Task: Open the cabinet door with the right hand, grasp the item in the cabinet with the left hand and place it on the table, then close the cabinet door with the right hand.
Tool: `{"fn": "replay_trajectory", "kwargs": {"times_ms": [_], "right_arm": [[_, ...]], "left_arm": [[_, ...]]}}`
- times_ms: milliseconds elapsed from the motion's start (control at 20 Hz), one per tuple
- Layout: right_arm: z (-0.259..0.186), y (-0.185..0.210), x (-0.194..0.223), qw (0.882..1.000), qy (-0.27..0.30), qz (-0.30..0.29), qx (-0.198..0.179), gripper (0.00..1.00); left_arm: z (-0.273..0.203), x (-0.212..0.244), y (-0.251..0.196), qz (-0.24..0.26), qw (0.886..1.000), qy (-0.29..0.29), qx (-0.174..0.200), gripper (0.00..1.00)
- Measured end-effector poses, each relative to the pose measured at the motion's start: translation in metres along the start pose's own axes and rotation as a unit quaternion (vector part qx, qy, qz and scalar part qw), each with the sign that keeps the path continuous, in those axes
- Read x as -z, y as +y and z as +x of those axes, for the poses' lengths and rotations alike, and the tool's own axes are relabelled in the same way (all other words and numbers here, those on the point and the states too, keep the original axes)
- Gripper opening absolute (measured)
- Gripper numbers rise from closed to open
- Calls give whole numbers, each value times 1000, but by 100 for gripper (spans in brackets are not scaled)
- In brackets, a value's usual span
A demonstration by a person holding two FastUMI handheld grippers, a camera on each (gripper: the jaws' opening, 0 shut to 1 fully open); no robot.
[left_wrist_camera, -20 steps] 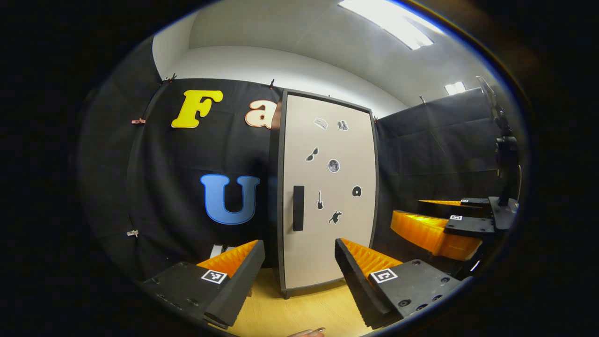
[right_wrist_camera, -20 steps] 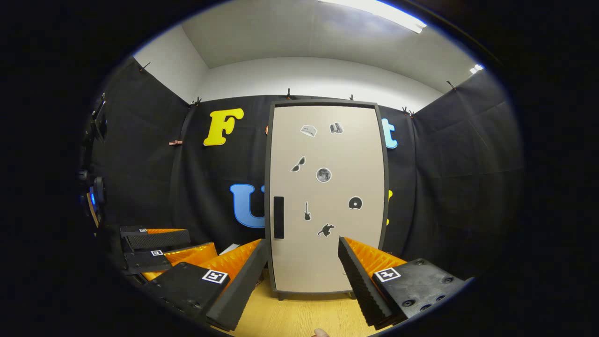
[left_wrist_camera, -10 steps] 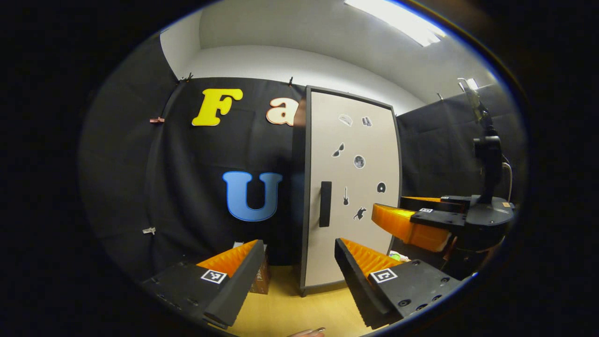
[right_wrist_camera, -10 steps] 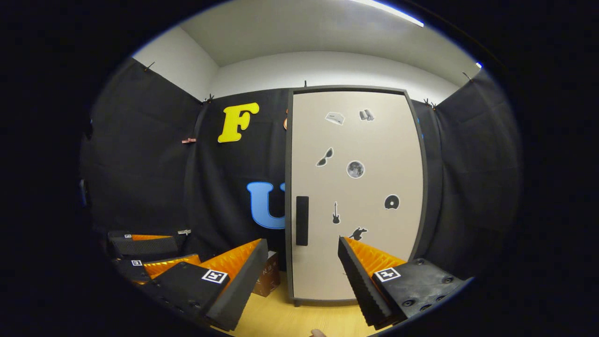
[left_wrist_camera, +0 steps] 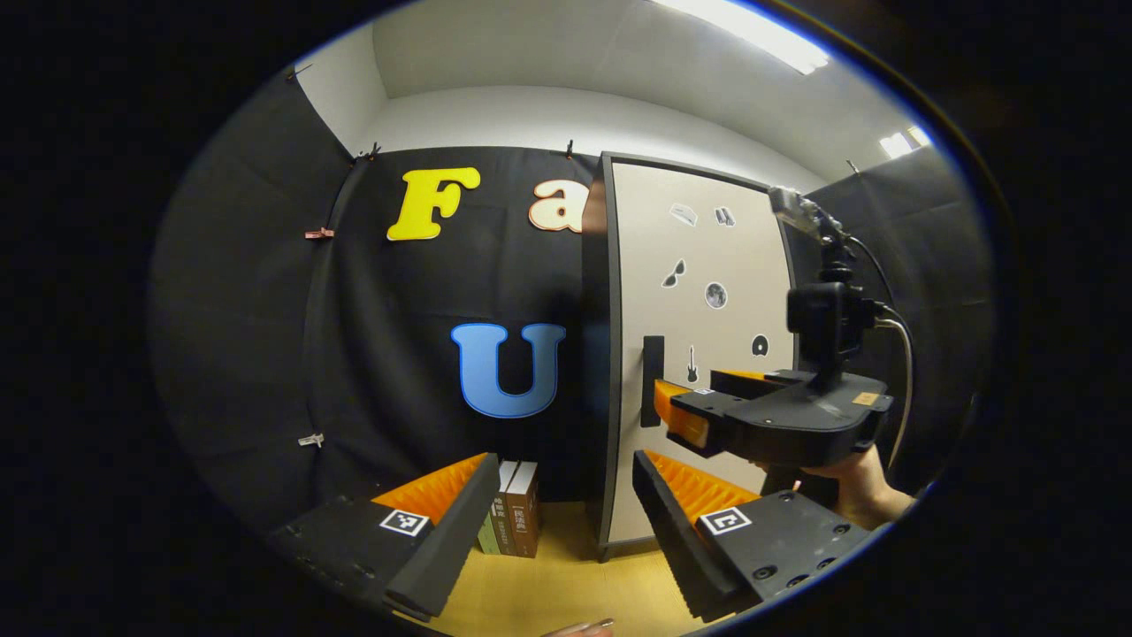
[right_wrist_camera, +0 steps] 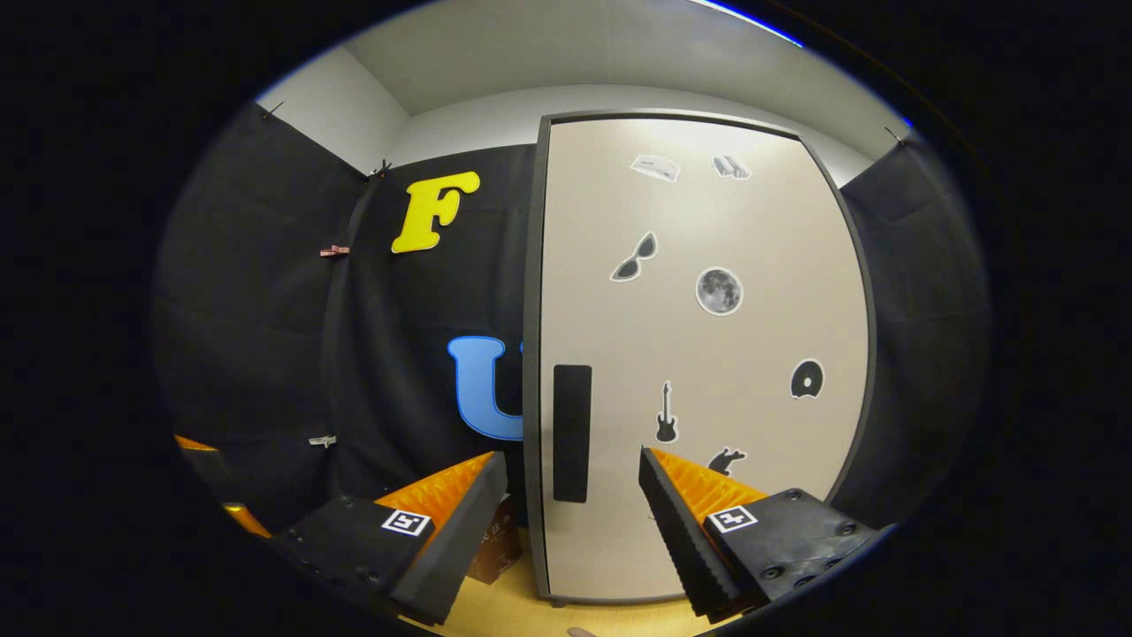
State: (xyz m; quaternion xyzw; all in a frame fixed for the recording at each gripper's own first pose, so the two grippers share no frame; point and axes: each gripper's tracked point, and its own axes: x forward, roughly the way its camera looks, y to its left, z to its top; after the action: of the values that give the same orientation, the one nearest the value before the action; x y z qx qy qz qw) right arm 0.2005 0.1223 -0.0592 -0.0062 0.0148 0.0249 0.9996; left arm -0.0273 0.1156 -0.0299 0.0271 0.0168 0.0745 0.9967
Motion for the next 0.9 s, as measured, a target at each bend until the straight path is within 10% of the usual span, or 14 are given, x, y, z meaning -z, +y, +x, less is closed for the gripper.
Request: {"fn": "replay_trajectory", "kwargs": {"times_ms": [700,900], "right_arm": [[79,-14,26,997,14,6,69,83],[82,-3,27,998,7,-32,60,34]], "left_arm": [[4,20,33,-17,999,28,-29,95],[5,21,50,-24,998,33,-43,95]]}}
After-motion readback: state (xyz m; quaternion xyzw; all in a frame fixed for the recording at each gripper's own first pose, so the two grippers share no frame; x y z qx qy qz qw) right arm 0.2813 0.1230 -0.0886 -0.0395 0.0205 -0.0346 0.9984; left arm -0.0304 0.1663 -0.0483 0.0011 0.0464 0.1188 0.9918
